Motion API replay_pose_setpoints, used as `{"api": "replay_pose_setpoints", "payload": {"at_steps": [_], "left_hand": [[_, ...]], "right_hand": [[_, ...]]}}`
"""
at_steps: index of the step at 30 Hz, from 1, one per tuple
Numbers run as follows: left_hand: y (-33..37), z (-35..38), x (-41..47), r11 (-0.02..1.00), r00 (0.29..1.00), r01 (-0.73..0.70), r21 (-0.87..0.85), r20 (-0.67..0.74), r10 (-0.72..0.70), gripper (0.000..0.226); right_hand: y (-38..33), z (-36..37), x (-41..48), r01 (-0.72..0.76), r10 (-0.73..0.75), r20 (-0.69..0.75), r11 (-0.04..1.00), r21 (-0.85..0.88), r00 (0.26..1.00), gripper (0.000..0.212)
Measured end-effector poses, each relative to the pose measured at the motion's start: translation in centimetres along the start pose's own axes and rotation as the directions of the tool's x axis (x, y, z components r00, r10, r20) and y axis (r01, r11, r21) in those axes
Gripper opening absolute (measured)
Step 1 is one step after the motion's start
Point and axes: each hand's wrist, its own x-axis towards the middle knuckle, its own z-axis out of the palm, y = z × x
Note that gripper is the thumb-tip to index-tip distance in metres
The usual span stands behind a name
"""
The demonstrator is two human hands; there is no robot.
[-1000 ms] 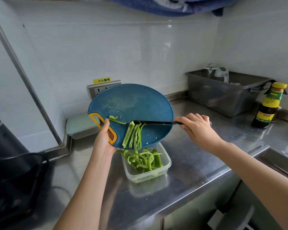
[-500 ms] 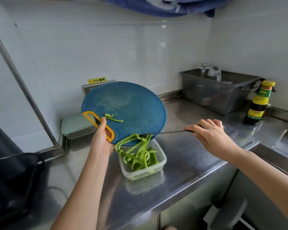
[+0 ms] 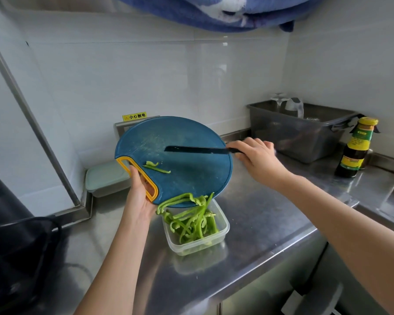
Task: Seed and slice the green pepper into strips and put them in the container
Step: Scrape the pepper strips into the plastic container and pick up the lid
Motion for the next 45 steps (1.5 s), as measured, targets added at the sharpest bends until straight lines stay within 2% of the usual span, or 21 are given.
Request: {"api": "replay_pose_setpoints", "payload": {"at_steps": [4, 12, 14, 19, 21, 26, 36, 41, 45], "left_hand": [[-0.1, 0.0, 0.1, 1.000, 0.999, 0.026, 0.014, -0.021, -0.026, 0.074], [-0.7, 0.3, 0.8, 0.999, 0.994, 0.035, 0.009, -0.107, -0.034, 0.082], [-0.7, 0.6, 1.0, 0.998, 0.989, 0.050, 0.023, -0.138, -0.046, 0.081], [-0.9, 0.4, 1.0, 1.000, 0.994, 0.004, 0.014, -0.110, -0.003, 0.072], [-0.9, 0.3, 0.9, 1.000, 0.995, -0.019, 0.009, -0.099, 0.020, 0.071], [-0.7, 0.4, 0.4, 1.000, 0.998, -0.020, -0.018, -0.058, 0.019, 0.066], [-1.0, 0.2, 0.2, 0.996, 0.998, -0.044, -0.077, -0.043, 0.040, 0.056], [-0.9, 0.3, -0.1, 0.994, 0.998, -0.010, -0.111, -0.066, 0.003, 0.047], [-0.2, 0.6, -0.5, 0.999, 0.998, -0.033, -0.044, -0.047, 0.031, 0.041]], "right_hand": [[-2.1, 1.8, 3.8, 0.042, -0.043, 0.039, 0.998, 0.038, 0.998, 0.032], [-1.6, 3.3, 5.9, 0.105, -0.113, 0.107, 0.991, 0.084, 0.988, 0.032], [-0.7, 3.5, 5.3, 0.106, -0.119, 0.111, 0.988, 0.115, 0.987, 0.032], [1.2, 3.9, 2.8, 0.100, -0.121, 0.118, 0.981, 0.168, 0.986, 0.031], [1.4, 3.9, 2.0, 0.089, -0.113, 0.150, 0.983, 0.159, 0.982, 0.034], [2.1, 3.6, -0.7, 0.100, -0.121, 0.162, 0.986, 0.134, 0.979, 0.024], [4.0, 3.0, -7.5, 0.114, -0.135, 0.163, 0.985, 0.129, 0.977, 0.028], [3.7, 1.9, -7.8, 0.137, -0.149, 0.088, 0.982, 0.129, 0.985, 0.026], [2.6, 0.7, -6.6, 0.154, -0.161, 0.043, 0.978, 0.141, 0.986, 0.025]]}}
